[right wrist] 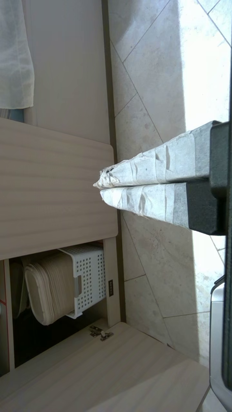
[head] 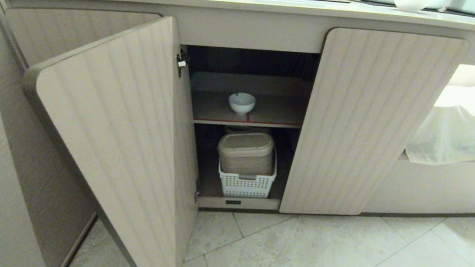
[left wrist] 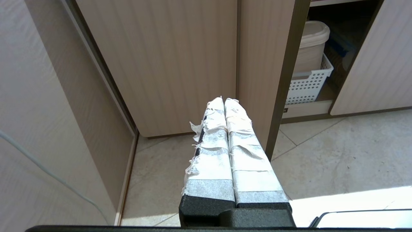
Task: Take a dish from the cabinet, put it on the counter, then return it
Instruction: Take the bowl from the cabinet
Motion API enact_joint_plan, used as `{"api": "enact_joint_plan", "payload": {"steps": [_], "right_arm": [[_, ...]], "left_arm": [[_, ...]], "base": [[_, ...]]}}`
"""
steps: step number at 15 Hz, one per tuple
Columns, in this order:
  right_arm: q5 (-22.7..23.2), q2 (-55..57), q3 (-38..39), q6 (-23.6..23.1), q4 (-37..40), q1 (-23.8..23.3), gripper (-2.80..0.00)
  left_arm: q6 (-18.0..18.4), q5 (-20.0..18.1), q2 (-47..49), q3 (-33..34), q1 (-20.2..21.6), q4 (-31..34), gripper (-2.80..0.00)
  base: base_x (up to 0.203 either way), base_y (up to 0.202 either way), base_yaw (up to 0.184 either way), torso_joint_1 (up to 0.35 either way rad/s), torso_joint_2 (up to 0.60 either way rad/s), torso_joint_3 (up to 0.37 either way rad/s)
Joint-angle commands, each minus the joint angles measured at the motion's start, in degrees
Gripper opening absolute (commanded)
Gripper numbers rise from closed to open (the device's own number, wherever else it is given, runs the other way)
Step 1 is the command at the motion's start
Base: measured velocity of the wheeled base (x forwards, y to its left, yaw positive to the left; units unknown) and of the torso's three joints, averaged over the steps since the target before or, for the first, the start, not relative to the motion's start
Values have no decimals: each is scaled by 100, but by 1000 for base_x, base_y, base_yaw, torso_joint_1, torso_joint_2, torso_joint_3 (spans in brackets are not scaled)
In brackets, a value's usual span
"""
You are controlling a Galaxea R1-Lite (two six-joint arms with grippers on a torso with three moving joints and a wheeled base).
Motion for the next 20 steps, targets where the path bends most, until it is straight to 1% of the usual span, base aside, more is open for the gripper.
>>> {"api": "enact_joint_plan", "payload": {"steps": [1,20], "right_arm": [[-1,-1,-4,-3,-2,1,-280],[-1,-1,4,4,-2,1,-280]], "left_arm": [[0,0,4,0,2,5,-280],[9,0,4,0,2,-4,-280]], "base": [[0,0,0,0,0,0],[0,0,0,0,0,0]]}}
